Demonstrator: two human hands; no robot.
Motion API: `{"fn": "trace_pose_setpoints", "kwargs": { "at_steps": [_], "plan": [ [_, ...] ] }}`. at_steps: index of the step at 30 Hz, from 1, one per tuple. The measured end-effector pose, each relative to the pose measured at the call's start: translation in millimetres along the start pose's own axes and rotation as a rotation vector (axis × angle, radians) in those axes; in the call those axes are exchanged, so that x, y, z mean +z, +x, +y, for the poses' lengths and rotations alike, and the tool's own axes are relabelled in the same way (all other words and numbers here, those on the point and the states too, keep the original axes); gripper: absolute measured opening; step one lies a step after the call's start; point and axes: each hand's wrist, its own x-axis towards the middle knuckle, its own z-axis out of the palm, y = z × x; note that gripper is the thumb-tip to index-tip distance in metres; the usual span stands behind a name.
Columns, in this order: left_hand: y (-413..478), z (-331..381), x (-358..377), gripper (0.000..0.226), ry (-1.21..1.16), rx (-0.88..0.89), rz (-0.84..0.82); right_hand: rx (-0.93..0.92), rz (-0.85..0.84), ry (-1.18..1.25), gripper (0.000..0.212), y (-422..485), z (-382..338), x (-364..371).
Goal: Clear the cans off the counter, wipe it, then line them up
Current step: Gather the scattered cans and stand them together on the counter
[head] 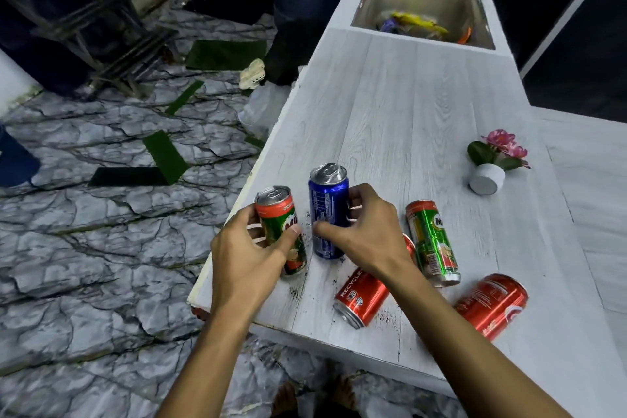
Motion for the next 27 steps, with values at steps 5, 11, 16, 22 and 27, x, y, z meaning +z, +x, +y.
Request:
{"fn": "trace_pose_setpoints", "kwargs": {
  "at_steps": [5,11,16,22,27],
  "plan": [
    [4,3,1,0.064,-0.009,0.077,0.024,-0.043,0.059,0.054,0.066,-5,-2,0],
    [16,18,-3,0.069,-0.045,0.2,0.029,-0.1,0.172,0.094,0.069,-5,-10,-10],
    [31,36,0,0.07,-0.106,0.262,-0.015,-0.122,0.25,0.154,0.065,-4,-15,-29],
    [34,59,15,0.07,-0.15,0.337,-0.087,-0.089,0.348,0.178,0.061,-10,-7,-57],
    [32,81,35,0.068,-0.189,0.397,-0.142,-0.097,0.428,0.145,0.061,-14,5,-83]
  ]
}}
